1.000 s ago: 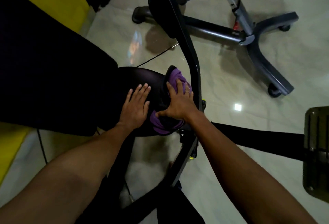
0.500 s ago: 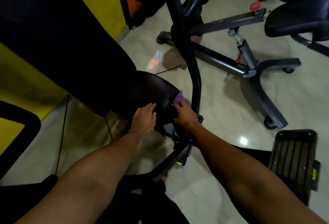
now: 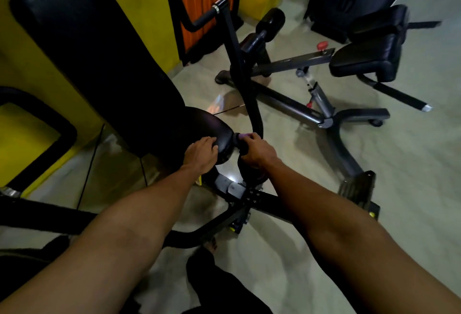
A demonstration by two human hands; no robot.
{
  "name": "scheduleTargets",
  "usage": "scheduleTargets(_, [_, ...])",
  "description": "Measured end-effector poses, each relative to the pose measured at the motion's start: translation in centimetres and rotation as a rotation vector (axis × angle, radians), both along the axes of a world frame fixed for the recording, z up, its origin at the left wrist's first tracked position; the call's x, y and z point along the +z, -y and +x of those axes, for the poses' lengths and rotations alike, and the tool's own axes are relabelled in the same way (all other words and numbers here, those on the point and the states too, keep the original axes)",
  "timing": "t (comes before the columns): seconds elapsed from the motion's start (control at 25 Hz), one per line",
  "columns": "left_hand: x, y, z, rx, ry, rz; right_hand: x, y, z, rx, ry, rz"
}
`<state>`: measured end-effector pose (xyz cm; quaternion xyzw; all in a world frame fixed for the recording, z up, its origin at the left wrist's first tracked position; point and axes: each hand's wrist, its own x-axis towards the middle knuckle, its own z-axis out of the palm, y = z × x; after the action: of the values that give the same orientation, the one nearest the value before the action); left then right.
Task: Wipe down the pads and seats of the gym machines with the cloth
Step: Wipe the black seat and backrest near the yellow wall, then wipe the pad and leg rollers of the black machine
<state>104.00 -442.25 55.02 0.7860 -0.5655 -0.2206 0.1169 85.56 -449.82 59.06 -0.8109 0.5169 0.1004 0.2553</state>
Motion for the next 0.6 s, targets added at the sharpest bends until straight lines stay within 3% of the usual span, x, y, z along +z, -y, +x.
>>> scheduleTargets(0.6, [9.7,-3.4,-19.8,-0.034,-0.075,-0.082,12.3,-3.7,-21.5,-0.064,-0.02,-0.164])
